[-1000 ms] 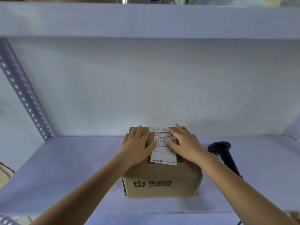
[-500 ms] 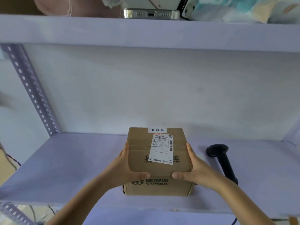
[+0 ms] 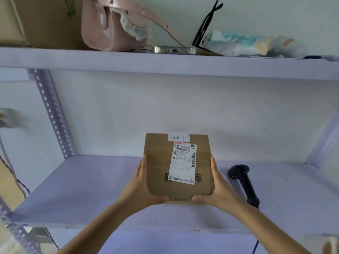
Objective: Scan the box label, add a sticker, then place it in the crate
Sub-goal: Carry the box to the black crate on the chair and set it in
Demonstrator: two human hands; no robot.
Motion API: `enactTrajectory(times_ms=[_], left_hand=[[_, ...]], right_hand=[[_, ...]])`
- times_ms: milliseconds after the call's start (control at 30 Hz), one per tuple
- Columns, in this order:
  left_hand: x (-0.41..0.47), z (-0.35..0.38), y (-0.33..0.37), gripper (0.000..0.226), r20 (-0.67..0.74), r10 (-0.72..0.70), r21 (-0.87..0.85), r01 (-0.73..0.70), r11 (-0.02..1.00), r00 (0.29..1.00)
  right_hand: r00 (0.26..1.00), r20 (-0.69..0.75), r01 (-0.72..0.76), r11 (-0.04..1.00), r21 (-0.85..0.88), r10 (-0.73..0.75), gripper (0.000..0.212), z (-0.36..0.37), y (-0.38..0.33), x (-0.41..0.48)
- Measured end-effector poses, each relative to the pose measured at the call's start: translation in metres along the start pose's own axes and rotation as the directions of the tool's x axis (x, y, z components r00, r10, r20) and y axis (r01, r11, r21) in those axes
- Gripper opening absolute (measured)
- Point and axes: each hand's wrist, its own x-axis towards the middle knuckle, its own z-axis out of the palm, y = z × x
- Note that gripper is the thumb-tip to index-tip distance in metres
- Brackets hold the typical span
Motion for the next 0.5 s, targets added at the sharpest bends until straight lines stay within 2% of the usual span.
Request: enactTrajectory(times_ms=[167,500], left_hand=[[-0.021,-0.017,0.0,0.146,-0.035,0.053,0.09,-0.049,0.995,0.998],[-0.079,-0.021,0.008,0.146,0.013,0.041,0.051,-0.042,0.998,0.999]], right_hand=[[0.997,-0.07,0.006,0.998,-0.058,-0.01,0.142,0.022,-0.022,-0.018],[0.982,-0.185,-0.041,0.995,-0.093,0.024,0.144,0.05,-0.03,-0.082]])
